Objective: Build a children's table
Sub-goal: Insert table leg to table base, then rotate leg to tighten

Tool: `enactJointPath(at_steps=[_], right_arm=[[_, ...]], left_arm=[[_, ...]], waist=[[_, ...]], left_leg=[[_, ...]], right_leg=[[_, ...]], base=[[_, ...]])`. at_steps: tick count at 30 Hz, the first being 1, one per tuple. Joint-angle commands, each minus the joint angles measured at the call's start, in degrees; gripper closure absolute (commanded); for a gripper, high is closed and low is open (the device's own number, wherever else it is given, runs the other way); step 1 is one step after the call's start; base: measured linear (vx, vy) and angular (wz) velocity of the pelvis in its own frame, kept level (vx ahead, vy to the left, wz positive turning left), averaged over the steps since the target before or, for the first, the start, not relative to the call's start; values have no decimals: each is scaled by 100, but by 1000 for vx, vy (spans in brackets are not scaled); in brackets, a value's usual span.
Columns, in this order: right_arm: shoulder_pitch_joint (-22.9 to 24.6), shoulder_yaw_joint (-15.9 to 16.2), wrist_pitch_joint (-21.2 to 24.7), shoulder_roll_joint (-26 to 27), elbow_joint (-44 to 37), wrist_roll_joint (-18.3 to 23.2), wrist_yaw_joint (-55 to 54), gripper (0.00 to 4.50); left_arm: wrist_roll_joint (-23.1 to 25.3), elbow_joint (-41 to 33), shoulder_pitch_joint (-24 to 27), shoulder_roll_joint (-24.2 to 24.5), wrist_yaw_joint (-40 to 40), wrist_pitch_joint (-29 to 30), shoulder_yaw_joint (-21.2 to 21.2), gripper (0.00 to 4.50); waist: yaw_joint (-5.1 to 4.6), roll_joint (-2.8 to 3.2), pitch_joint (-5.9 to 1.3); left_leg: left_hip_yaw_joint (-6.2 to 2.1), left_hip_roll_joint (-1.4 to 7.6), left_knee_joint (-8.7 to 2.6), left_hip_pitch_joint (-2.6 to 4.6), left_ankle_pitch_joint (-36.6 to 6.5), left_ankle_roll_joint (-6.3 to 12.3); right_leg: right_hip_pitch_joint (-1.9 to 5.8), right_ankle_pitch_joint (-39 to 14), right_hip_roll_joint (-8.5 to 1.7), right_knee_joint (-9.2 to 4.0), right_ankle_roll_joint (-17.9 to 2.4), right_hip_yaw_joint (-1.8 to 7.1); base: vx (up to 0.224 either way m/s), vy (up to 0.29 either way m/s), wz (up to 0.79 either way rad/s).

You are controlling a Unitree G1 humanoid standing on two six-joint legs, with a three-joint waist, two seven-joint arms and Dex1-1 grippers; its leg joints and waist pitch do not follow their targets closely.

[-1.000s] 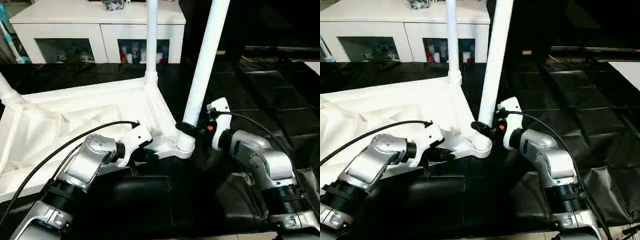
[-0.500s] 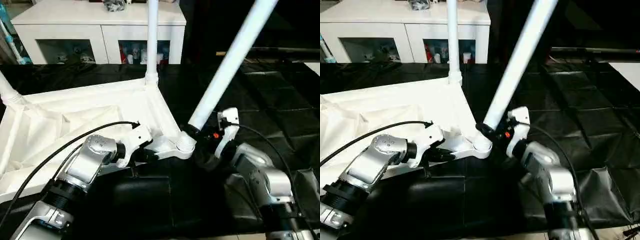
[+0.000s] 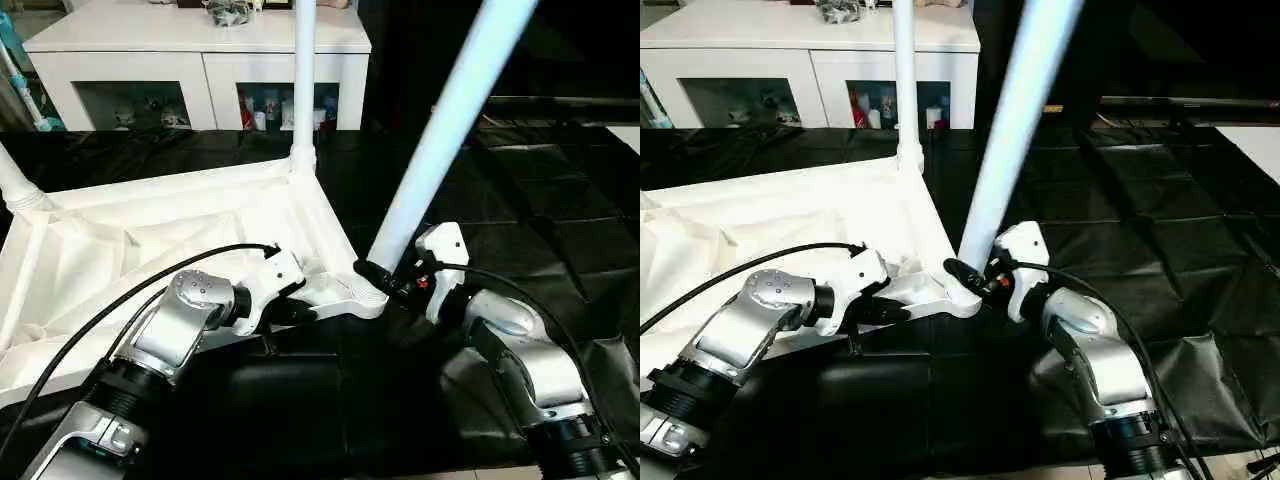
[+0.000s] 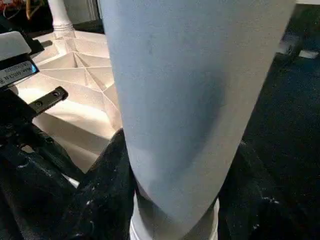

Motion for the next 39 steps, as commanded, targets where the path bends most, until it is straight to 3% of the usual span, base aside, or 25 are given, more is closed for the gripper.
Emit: enactJointPath(at_steps=[1,3,6,11,17,21,23,24,25,26,28,29,30,31,34,36,37,38,39], right_arm=[[-21,247,491,4,387,-94,10,264],[-188,195,673,44,529,-65,-23,264],[-366,225,763,23,700,-129,15,265],[-415,358,828,-34,800,-224,114,265],[-324,385,836,-15,765,-269,52,265],[-440,141,836,200,952,-290,-420,265],[-602,-38,838,416,1185,-332,-888,265],[-892,-272,799,773,1628,-395,-1610,265],[-892,-272,799,773,1628,-395,-1610,265],[-1030,-342,776,933,1837,-430,-1912,265],[-1250,-375,752,1159,2162,-483,-2274,265],[-1515,-436,734,1433,2603,-515,-2715,265],[-1515,-436,734,1433,2603,-515,-2715,265],[-1749,-566,656,1693,2998,-508,-3175,265],[-1983,-756,464,1954,3393,-531,-3643,265],[-2163,-913,336,2177,3679,-530,-4028,265],[-2221,-886,245,2230,3766,-593,-4118,265],[-2279,-925,147,2288,3873,-625,-4249,265],[-2325,-946,64,2325,3955,-659,-4348,265]], left_arm=[[44,76,-52,13,181,67,19,450],[42,75,-49,14,182,66,24,450],[37,71,-41,14,173,60,23,450],[30,88,-31,1,181,62,13,450],[-21,160,-48,9,200,89,68,450],[-99,331,-99,-102,339,151,195,450],[-108,515,-177,-254,526,205,259,450],[-70,968,-368,-598,1020,257,375,450],[-70,968,-368,-598,1020,257,375,450],[-44,1197,-467,-773,1271,267,419,450],[4,1580,-642,-1075,1702,251,481,450],[15,2049,-860,-1455,2189,175,574,450],[15,2049,-860,-1455,2189,175,574,450],[30,2453,-1055,-1759,2550,105,622,450],[74,2821,-1244,-1992,2836,22,652,450],[87,3001,-1369,-2162,3032,-8,695,450],[98,3034,-1404,-2199,3066,-20,689,450],[125,3095,-1445,-2227,3096,-54,696,450],[137,3126,-1469,-2241,3104,-68,706,450]], waist=[[29,10,-299],[17,-19,-294],[16,-8,-292],[7,-48,-287],[3,-28,-288],[-14,-3,-277],[-32,-11,-269],[-53,49,-268],[-88,34,-257],[-98,36,-292],[-111,43,-286],[-144,55,-262],[-177,50,-268],[-176,54,-272],[-199,81,-261],[-266,113,-202],[-302,122,-190],[-336,164,-186],[-380,220,-181]], left_leg=[[-122,255,-448,-7,-1537,136],[-120,253,-444,3,-1565,139],[-120,251,-442,1,-1568,121],[-124,249,-445,-8,-1579,114],[-130,250,-450,4,-1661,93],[-138,233,-454,12,-1786,49],[-149,225,-456,21,-1893,7],[-161,212,-453,34,-1951,-41],[-158,200,-448,38,-2017,-64],[-187,196,-437,80,-2108,-107],[-194,210,-462,47,-2056,-61],[-175,199,-465,69,-2188,-54],[-189,174,-454,104,-2337,-60],[-196,176,-458,102,-2342,-6],[-197,174,-466,135,-2522,45],[-215,137,-433,273,-3060,26],[-238,138,-440,301,-3239,12],[-286,166,-492,325,-3584,8],[-336,240,-589,310,-3940,-31]], right_leg=[[253,-2207,-460,-528,-942,298],[237,-2365,-464,-547,-908,297],[232,-2419,-467,-555,-873,300],[227,-2590,-475,-568,-782,297],[209,-2691,-471,-585,-735,297],[191,-2872,-469,-608,-696,282],[173,-3095,-467,-632,-630,267],[162,-3205,-475,-640,-612,255],[139,-3299,-461,-677,-593,239],[161,-3307,-483,-696,-547,217],[184,-3081,-476,-690,-611,212],[132,-3084,-447,-713,-628,210],[138,-3215,-446,-734,-608,180],[159,-3270,-472,-752,-570,174],[125,-3439,-469,-816,-466,144],[30,-3954,-448,-970,-229,6],[43,-4020,-422,-1003,-139,-71],[107,-3889,-394,-1036,-16,-192],[206,-3546,-402,-988,0,-288]], base=[[0,0,0],[0,0,0],[0,0,0],[0,0,0],[0,0,0],[0,0,0],[0,0,0],[0,0,0],[0,0,0],[0,0,0],[0,0,0],[0,0,0],[0,0,0],[0,0,0],[0,0,0],[0,0,0],[0,0,0],[0,0,0],[1,59,-3]])
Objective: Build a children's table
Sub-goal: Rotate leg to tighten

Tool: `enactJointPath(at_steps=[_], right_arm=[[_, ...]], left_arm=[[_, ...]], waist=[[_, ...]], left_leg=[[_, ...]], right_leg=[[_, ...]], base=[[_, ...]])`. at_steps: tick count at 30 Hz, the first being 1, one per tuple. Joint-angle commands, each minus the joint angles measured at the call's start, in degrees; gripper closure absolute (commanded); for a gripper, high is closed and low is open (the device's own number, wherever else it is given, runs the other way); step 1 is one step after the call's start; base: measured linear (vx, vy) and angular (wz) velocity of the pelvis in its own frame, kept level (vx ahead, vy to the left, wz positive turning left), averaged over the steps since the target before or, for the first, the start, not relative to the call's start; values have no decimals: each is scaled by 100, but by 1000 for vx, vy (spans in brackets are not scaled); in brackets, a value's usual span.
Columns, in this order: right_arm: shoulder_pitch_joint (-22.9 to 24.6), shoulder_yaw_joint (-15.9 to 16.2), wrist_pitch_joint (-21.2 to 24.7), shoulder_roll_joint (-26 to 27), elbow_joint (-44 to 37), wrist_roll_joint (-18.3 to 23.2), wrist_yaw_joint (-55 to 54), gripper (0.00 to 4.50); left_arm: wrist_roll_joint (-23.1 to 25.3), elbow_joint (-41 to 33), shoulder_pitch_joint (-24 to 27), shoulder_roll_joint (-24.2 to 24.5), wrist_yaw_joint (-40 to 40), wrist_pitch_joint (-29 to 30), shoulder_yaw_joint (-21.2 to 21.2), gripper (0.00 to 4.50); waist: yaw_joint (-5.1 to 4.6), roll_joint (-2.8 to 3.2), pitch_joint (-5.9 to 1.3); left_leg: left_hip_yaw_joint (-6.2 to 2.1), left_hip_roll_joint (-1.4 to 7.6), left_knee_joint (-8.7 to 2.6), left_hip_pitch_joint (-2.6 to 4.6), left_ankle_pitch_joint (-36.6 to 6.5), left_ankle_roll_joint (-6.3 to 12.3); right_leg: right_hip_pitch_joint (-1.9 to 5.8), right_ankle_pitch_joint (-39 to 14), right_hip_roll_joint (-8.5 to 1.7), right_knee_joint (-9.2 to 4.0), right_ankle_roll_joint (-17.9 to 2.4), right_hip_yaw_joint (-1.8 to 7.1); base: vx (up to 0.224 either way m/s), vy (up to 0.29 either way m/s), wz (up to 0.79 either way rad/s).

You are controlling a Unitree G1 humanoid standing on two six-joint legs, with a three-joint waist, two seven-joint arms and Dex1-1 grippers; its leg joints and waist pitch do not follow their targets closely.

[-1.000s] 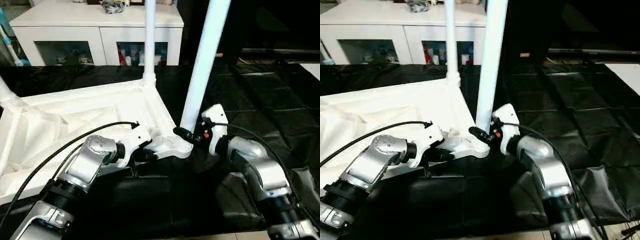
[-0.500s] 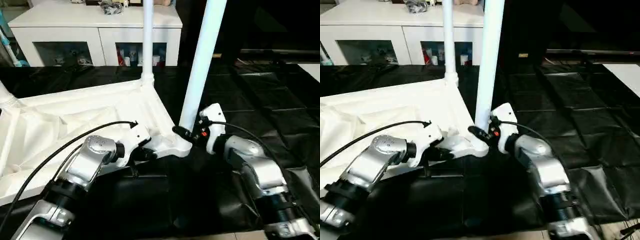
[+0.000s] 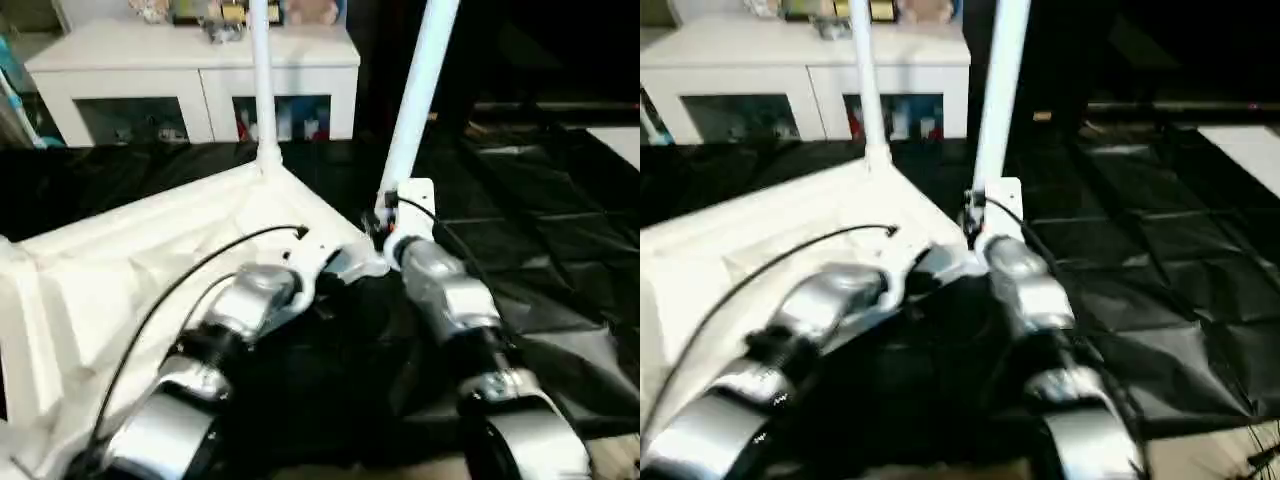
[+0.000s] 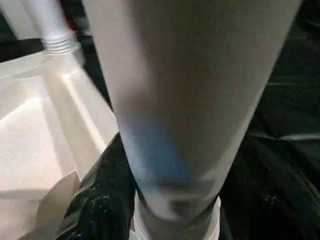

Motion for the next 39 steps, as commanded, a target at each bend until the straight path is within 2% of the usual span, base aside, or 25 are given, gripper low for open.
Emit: enactJointPath(at_steps=[1,2,3,4,5,6,7,8,9,10,11,12,13,14,15,16,17,19,20,22,29,34,35,37,39], right_arm=[[102,65,152,357,467,187,-49,265],[65,3,73,406,545,181,-147,265],[37,-31,27,438,598,179,-193,265],[-3,-61,-30,461,678,166,-221,265],[-32,-103,-63,481,736,179,-243,265],[-74,-145,-107,496,816,184,-261,265],[-92,-162,-119,500,851,189,-258,265],[-172,-238,-167,502,979,212,-258,265],[-224,-273,-180,498,1054,224,-228,265],[-229,-275,-180,498,1061,225,-222,265],[-265,-280,-187,497,1102,234,-160,265],[-287,-270,-205,495,1129,220,-104,265],[-292,-250,-207,492,1124,210,-57,265],[-308,-185,-211,481,1107,180,95,265],[-312,-112,-209,455,1077,145,218,265],[-322,-72,-220,439,1074,120,293,265],[-310,9,-188,378,1008,84,452,265],[-262,123,-37,217,849,64,875,265],[-197,203,87,84,696,61,1174,265],[-98,295,242,-112,448,88,1603,265],[315,966,986,-1212,-821,248,3603,265],[639,1329,1250,-1987,-1660,380,4793,265],[765,1434,1285,-2233,-1900,410,5122,265],[981,1553,1387,-2649,-2301,460,5655,265],[1036,1572,1419,-2763,-2391,470,5771,265]], left_arm=[[-3,242,-51,-211,382,-98,128,450],[9,282,-68,-213,379,-117,132,450],[15,304,-74,-206,371,-128,135,450],[15,362,-97,-207,375,-157,140,450],[13,402,-110,-203,364,-176,141,450],[15,452,-129,-205,367,-203,146,450],[16,469,-136,-207,369,-212,148,450],[19,511,-157,-210,335,-241,140,450],[30,522,-166,-210,292,-261,126,450],[31,523,-167,-210,288,-263,125,450],[62,509,-164,-203,205,-296,85,450],[84,502,-159,-196,148,-325,58,450],[90,490,-153,-190,122,-337,45,450],[109,453,-133,-171,46,-372,10,450],[128,404,-110,-137,-56,-426,-39,450],[143,381,-98,-115,-128,-473,-70,450],[183,293,-50,-37,-275,-538,-150,450],[219,56,83,145,-650,-596,-298,450],[277,-135,184,311,-929,-690,-448,450],[311,-414,318,526,-1224,-595,-589,450],[125,-2004,894,1427,-2363,-417,-861,450],[-128,-3069,1253,2015,-2972,-192,-934,450],[-201,-3361,1348,2180,-3151,-130,-951,450],[-257,-3888,1531,2437,-3364,91,-968,450],[-243,-4021,1581,2502,-3381,135,-973,450]], waist=[[-118,63,-125],[-142,48,-130],[-79,74,-87],[-14,77,-97],[7,-54,-73],[-35,-238,-34],[-64,-310,-72],[-84,-238,-95],[-86,-104,-76],[-100,16,-136],[-81,100,-108],[-74,-2,-106],[-68,-120,-114],[-28,-234,-50],[-26,-235,-78],[-45,-201,-90],[-48,-104,-109],[-78,-45,-186],[-69,-63,-185],[-57,-101,-169],[43,-120,-236],[162,-106,-328],[191,-140,-397],[230,-156,-408],[295,-169,-356]], left_leg=[[-270,318,-634,159,-4086,-133],[-336,432,-811,19,-4450,-192],[-272,496,-1038,-59,-4879,-294],[-197,492,-1093,-34,-4956,-329],[-52,337,-941,150,-4777,-298],[56,-39,-124,716,-3786,-148],[92,-185,201,695,-2930,-10],[-84,-19,-76,91,-2073,121],[-253,240,-400,-89,-2553,46],[-347,376,-524,-134,-3017,-4],[-366,641,-979,-22,-4394,-245],[-307,497,-893,107,-4416,-306],[-216,294,-696,204,-4151,-314],[-103,28,-318,418,-3545,-198],[-144,-21,-147,333,-2694,6],[-197,35,-253,141,-2507,36],[-314,193,-459,-53,-2642,-56],[-385,292,-557,-39,-2914,-162],[-343,307,-568,-25,-2809,-154],[-299,314,-582,-174,-2269,-13],[-162,366,-518,-102,-1409,144],[-53,342,-348,-164,60,645],[-34,294,-256,-149,826,986],[-33,280,-225,-147,1142,1204],[-14,300,-225,-145,962,1393]], right_leg=[[51,-3287,-291,-506,-52,0],[231,-2684,-297,-243,-163,45],[268,-2348,-224,45,-301,97],[250,-2237,-210,147,-394,136],[16,-2902,-220,-102,-391,185],[-592,-4943,-425,-921,20,1],[-566,-5663,-551,-1078,263,-62],[105,-5495,-785,-844,492,-122],[255,-4632,-598,-689,603,-294],[369,-3915,-533,-469,497,-260],[279,-1082,-358,263,-349,51],[119,-1112,-368,108,-495,124],[-10,-1868,-440,-163,-542,191],[-274,-4309,-532,-626,-155,103],[-153,-5247,-734,-747,90,75],[25,-5226,-735,-697,198,51],[168,-4608,-660,-562,215,18],[178,-3304,-614,-418,-118,49],[128,-2743,-609,-379,-429,128],[202,-2452,-640,-293,-702,213],[149,-1723,-594,-168,-1132,331],[177,375,-513,142,-1683,391],[172,1535,-471,274,-1868,406],[171,1968,-459,323,-1961,400],[119,1681,-447,298,-1968,411]], base=[[1,59,-3],[-10,52,-5],[0,0,0],[0,0,0],[0,0,0],[51,-63,5],[51,-63,5],[82,29,-31],[85,84,-31],[85,84,-31],[0,0,0],[59,-14,22],[59,-14,22],[68,-44,20],[0,0,0],[0,0,0],[66,21,-26],[52,18,-8],[0,0,0],[0,0,0],[33,-19,1],[89,-48,-1],[79,-36,1],[76,-27,5],[28,-9,2]])
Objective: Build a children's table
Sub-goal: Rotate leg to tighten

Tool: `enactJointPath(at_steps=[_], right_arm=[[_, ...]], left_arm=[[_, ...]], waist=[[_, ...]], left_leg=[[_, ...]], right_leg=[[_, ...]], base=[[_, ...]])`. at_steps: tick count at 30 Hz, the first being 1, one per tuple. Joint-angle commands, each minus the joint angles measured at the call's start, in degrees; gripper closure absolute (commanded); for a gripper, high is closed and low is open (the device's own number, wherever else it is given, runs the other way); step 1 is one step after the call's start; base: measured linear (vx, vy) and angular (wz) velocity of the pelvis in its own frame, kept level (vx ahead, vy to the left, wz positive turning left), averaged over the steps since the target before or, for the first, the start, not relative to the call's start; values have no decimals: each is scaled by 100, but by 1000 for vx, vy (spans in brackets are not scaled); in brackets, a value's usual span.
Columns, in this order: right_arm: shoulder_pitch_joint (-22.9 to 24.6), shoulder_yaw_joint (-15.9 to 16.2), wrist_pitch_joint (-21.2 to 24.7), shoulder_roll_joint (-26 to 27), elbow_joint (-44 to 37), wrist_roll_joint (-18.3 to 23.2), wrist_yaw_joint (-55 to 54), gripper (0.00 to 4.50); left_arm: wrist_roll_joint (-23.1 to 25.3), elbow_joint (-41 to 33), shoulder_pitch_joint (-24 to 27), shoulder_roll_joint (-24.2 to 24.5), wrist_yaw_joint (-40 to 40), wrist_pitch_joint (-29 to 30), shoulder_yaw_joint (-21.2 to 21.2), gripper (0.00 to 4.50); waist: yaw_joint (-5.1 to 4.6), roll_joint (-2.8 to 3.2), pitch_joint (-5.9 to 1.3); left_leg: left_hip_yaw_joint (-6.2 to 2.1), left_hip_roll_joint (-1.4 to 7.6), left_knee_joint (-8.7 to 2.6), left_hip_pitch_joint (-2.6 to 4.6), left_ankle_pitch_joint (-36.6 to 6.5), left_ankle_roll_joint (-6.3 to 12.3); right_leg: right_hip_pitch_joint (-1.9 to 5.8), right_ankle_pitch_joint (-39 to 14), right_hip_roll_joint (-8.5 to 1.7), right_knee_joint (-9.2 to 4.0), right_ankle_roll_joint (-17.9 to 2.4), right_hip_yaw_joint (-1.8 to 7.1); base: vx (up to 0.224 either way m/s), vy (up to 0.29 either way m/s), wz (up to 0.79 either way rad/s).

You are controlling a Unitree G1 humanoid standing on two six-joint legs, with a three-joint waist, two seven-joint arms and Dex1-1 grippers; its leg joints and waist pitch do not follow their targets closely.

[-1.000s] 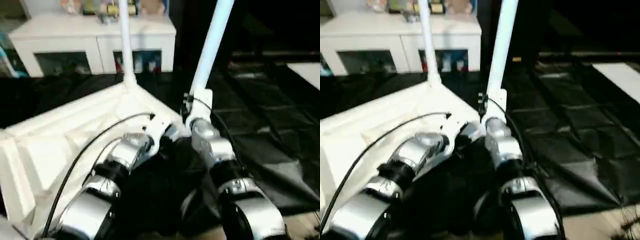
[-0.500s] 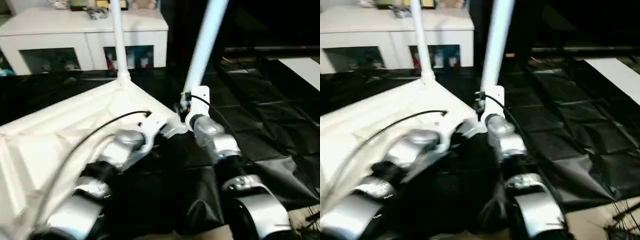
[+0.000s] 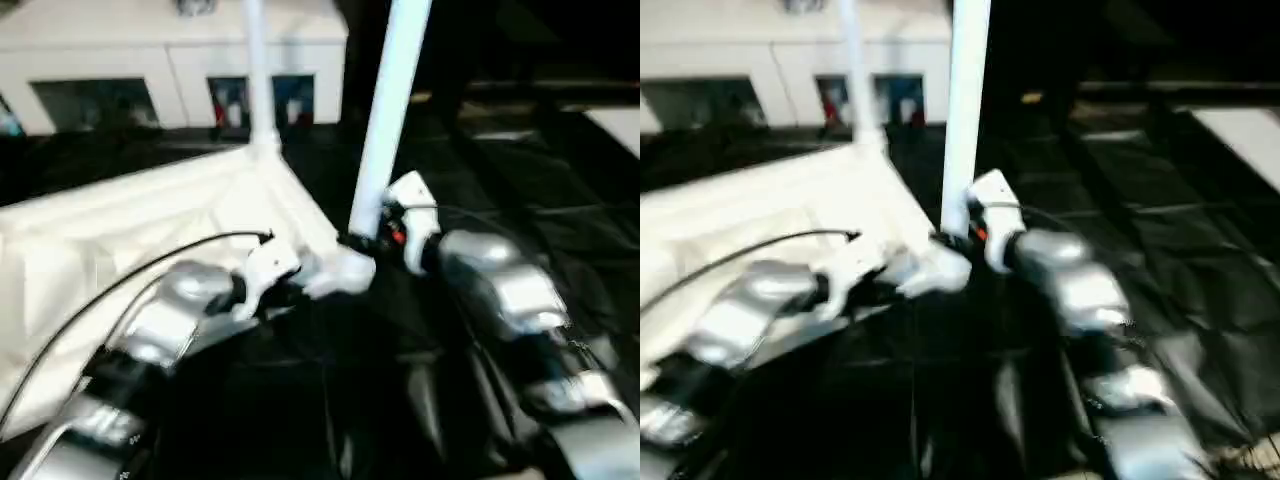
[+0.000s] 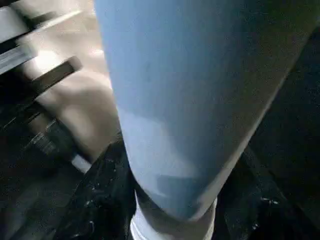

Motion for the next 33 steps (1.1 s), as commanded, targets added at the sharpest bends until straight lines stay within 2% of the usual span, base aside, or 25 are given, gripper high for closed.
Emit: enactJointPath(at_steps=[1,2,4,5,6,7,8,10,11,13,16,19,20,22,23,24,25,26,27,29,30,31,32,33], right_arm=[[269,153,391,-275,181,-180,86,265],[334,191,427,-372,64,-134,196,265],[500,324,432,-608,-236,-61,512,265],[528,347,408,-647,-289,-58,568,265],[560,373,379,-701,-354,-47,657,265],[582,387,380,-740,-406,-29,708,265],[598,381,334,-783,-468,19,810,265],[624,388,247,-842,-522,30,937,265],[660,402,174,-878,-538,2,989,265],[721,424,71,-890,-555,-86,918,265],[817,446,35,-804,-606,-61,758,265],[895,499,-57,-647,-540,-130,560,265],[919,524,-95,-578,-510,-168,491,265],[971,577,-205,-476,-485,-245,398,265],[992,600,-233,-431,-476,-275,352,265],[1014,626,-283,-391,-453,-293,333,265],[1059,630,-327,-352,-447,-289,309,265],[1081,652,-326,-286,-421,-318,210,265],[1136,620,-365,-181,-376,-333,43,265],[1145,551,-268,-47,-281,-386,-275,265],[1150,489,-237,46,-236,-425,-502,265],[1154,431,-170,145,-201,-443,-705,265],[1151,348,-92,289,-150,-446,-951,265],[1150,338,-84,306,-144,-446,-979,265]], left_arm=[[-154,-539,105,99,-537,96,-287,450],[-205,-693,165,159,-560,180,-297,450],[-324,-1058,304,318,-655,384,-343,450],[-329,-1117,326,349,-673,409,-355,450],[-346,-1209,366,391,-703,442,-365,450],[-360,-1286,395,418,-718,482,-370,450],[-369,-1369,416,453,-739,513,-375,450],[-349,-1438,437,475,-733,549,-393,450],[-319,-1460,459,471,-690,568,-424,450],[-237,-1440,484,411,-517,595,-434,450],[-246,-1392,557,293,-256,685,-402,450],[-164,-1301,633,281,-116,682,-464,450],[-138,-1248,645,265,-67,664,-455,450],[-129,-1177,665,254,-8,641,-421,450],[-130,-1147,676,263,0,617,-407,450],[-142,-1097,675,257,-4,611,-390,450],[-136,-1067,696,241,42,636,-373,450],[-106,-1029,715,264,90,624,-356,450],[-189,-1013,753,226,106,667,-294,450],[-195,-893,730,170,178,656,-281,450],[-153,-807,702,126,248,656,-297,450],[-109,-724,673,69,340,667,-301,450],[-96,-620,627,-41,496,752,-259,450],[-96,-608,621,-54,515,762,-254,450]], waist=[[26,-1,-392],[57,11,-389],[71,29,-356],[66,24,-347],[60,48,-311],[59,42,-297],[54,53,-276],[59,55,-273],[54,71,-246],[60,53,-241],[46,57,-236],[35,22,-236],[31,34,-225],[16,31,-209],[3,-15,-225],[2,-2,-184],[9,69,-146],[-3,86,-185],[-32,32,-130],[-51,-4,-122],[-65,21,-106],[-82,19,-101],[-119,30,-76],[-130,26,-77]], left_leg=[[-1,237,-236,-15,1028,1439],[-18,272,-252,-9,869,1324],[-26,309,-284,11,532,1098],[-20,303,-289,6,462,1042],[-18,302,-325,0,193,895],[-12,305,-344,7,6,797],[2,298,-376,44,-487,498],[6,294,-389,54,-648,371],[25,286,-405,66,-864,256],[49,282,-406,72,-908,219],[41,274,-408,16,-740,207],[44,262,-405,25,-764,246],[39,261,-412,16,-770,244],[38,253,-424,27,-926,207],[34,250,-423,15,-943,207],[24,245,-443,6,-1028,195],[12,244,-459,11,-1139,171],[5,247,-457,45,-1288,130],[11,245,-480,49,-1464,113],[-11,226,-483,77,-1700,89],[-32,217,-494,71,-1738,56],[-34,211,-499,71,-1778,41],[-54,192,-497,112,-2014,-12],[-62,190,-497,128,-2080,-22]], right_leg=[[417,1592,-393,-168,-1777,372],[439,1164,-400,-186,-1737,374],[426,565,-379,-228,-1650,376],[425,469,-371,-234,-1627,381],[419,117,-363,-278,-1571,381],[420,-126,-359,-315,-1520,380],[411,-672,-358,-380,-1394,405],[406,-818,-352,-402,-1330,417],[381,-1012,-335,-437,-1267,428],[369,-1089,-332,-453,-1217,439],[395,-991,-327,-432,-1161,440],[393,-1113,-329,-449,-1102,438],[389,-1191,-330,-457,-1073,437],[374,-1502,-331,-496,-972,432],[392,-1592,-328,-499,-930,427],[372,-1843,-336,-529,-835,422],[348,-1978,-337,-541,-799,423],[361,-2119,-334,-557,-751,414],[327,-2352,-329,-606,-673,411],[315,-2902,-344,-657,-497,396],[302,-3130,-350,-680,-386,393],[292,-3226,-346,-700,-332,387],[250,-3570,-338,-757,-169,354],[237,-3665,-344,-777,-136,346]], base=[[0,0,0],[0,0,0],[0,0,0],[0,0,0],[-56,8,-2],[-56,8,-2],[-64,5,1],[0,0,0],[0,0,0],[0,0,0],[0,0,0],[0,0,0],[0,0,0],[0,0,0],[0,0,0],[0,0,0],[0,0,0],[0,0,0],[0,0,0],[0,0,0],[0,0,0],[0,0,0],[0,0,0],[0,0,0]])
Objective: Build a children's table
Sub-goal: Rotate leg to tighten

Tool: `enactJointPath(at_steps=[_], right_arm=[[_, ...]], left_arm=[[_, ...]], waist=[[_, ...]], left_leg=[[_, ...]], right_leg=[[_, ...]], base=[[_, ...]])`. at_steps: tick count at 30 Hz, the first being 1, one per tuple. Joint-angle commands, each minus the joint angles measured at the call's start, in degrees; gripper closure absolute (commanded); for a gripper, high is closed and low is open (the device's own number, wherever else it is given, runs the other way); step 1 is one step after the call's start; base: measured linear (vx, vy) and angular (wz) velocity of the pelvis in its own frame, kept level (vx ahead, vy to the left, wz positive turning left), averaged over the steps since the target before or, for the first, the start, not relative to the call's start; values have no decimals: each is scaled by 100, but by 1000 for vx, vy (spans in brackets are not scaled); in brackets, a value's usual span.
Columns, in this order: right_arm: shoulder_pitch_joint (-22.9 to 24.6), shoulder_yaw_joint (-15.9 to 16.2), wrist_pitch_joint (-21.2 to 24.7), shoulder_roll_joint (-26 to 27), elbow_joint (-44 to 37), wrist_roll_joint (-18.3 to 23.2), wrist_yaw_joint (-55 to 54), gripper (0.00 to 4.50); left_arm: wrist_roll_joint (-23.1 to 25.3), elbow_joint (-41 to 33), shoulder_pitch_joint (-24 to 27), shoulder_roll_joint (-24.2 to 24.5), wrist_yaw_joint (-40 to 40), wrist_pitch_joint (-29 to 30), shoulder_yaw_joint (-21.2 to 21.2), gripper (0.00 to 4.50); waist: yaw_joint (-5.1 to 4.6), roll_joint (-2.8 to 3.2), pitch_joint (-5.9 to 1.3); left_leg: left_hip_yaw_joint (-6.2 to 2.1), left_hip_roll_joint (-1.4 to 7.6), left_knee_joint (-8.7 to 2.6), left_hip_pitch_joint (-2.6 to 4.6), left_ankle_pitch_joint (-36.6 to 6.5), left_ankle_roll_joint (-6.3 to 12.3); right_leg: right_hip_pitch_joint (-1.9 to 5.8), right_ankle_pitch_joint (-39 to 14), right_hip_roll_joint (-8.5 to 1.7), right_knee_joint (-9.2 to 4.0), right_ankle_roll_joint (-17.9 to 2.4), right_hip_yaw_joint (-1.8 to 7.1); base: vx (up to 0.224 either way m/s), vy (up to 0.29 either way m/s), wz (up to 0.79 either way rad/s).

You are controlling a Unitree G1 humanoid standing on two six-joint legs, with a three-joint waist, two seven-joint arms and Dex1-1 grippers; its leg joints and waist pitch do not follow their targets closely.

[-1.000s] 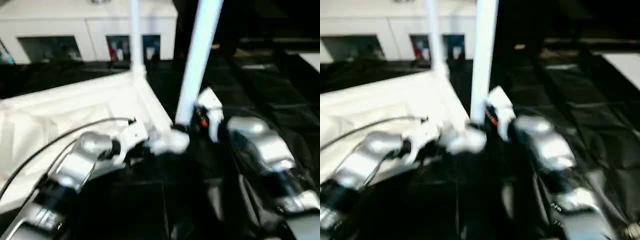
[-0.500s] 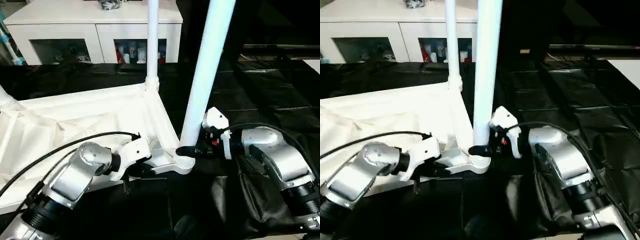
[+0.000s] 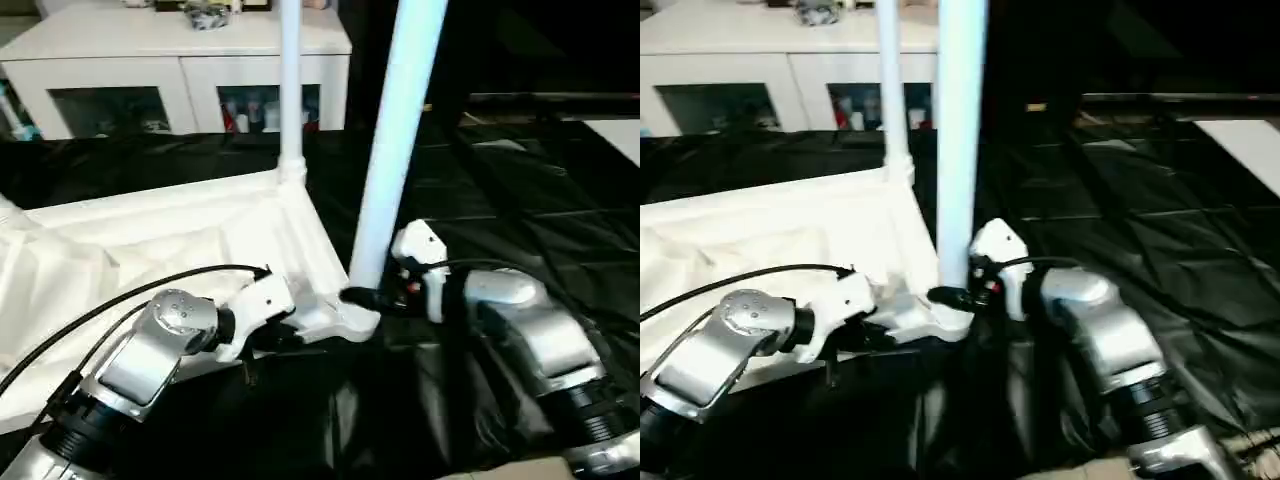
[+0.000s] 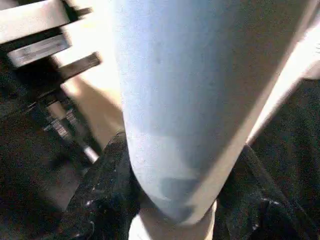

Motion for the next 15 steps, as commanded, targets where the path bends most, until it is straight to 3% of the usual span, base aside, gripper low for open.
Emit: enactJointPath(at_steps=[1,2,4,5,6,7,8,10,11,12,13,14,15], right_arm=[[160,168,369,79,531,-375,-478,265],[148,72,494,242,591,-350,-717,265],[116,-263,780,778,809,-299,-1543,265],[99,-393,883,1011,923,-285,-1897,265],[99,-393,883,1011,923,-285,-1897,266],[88,-467,909,1174,1016,-289,-2151,266],[16,-595,891,1525,1304,-361,-2765,266],[-59,-689,844,1771,1525,-430,-3243,266],[-132,-801,774,1952,1698,-453,-3615,266],[-132,-801,774,1952,1698,-453,-3615,266],[-348,-984,582,2365,2095,-544,-4319,266],[-413,-1027,520,2486,2209,-590,-4494,266],[-496,-1036,446,2613,2354,-655,-4703,266]], left_arm=[[21,165,10,-198,197,133,-136,450],[12,253,-37,-285,282,171,-107,450],[21,548,-234,-558,513,320,-54,450],[47,719,-344,-687,642,370,-31,450],[47,719,-344,-687,642,370,-31,450],[81,857,-429,-783,736,392,-16,450],[144,1254,-649,-1076,1022,399,26,450],[190,1528,-795,-1280,1213,381,31,450],[207,1727,-893,-1442,1365,370,50,450],[207,1727,-893,-1442,1365,370,50,450],[199,2291,-1108,-1886,1744,277,150,450],[189,2472,-1170,-2021,1867,247,192,450],[227,2700,-1244,-2151,2022,168,197,450]], waist=[[5,21,-96],[-13,59,-96],[-56,49,-78],[-62,101,-88],[-90,106,-81],[-119,119,-80],[-148,209,-49],[-234,234,21],[-285,280,43],[-139,353,86],[257,458,115],[273,359,38],[228,-181,-79]], left_leg=[[-160,156,-508,-23,-2195,65],[-173,156,-514,-5,-2293,54],[-187,146,-537,1,-2389,55],[-210,144,-546,42,-2504,-5],[-218,143,-560,31,-2556,-11],[-278,170,-609,-20,-2740,-42],[-311,206,-650,29,-3116,-76],[-356,201,-676,185,-3786,-135],[-385,269,-782,161,-4277,-102],[-383,540,-1283,-269,-4979,-154],[37,543,-1566,-426,-5338,-175],[111,481,-1480,-209,-5000,-87],[86,-10,-217,639,-2964,-217]], right_leg=[[93,-3739,-356,-746,-209,254],[93,-3799,-365,-767,-167,229],[101,-3890,-360,-833,-91,185],[104,-3902,-362,-865,-46,130],[111,-3850,-364,-886,-41,119],[190,-3686,-369,-864,-2,68],[180,-3585,-356,-894,-5,-6],[138,-3498,-312,-1045,34,-209],[266,-3236,-249,-957,113,-321],[699,-2196,-176,-29,-69,-178],[603,-914,-31,541,-247,-37],[510,-1235,-32,569,-225,149],[-369,-4659,-355,-720,280,490]], base=[[0,0,0],[0,0,0],[0,0,0],[0,0,0],[0,0,0],[0,0,0],[-55,58,-12],[-58,52,-2],[0,0,0],[-85,16,9],[-85,16,9],[-72,-56,30],[53,-113,16]])
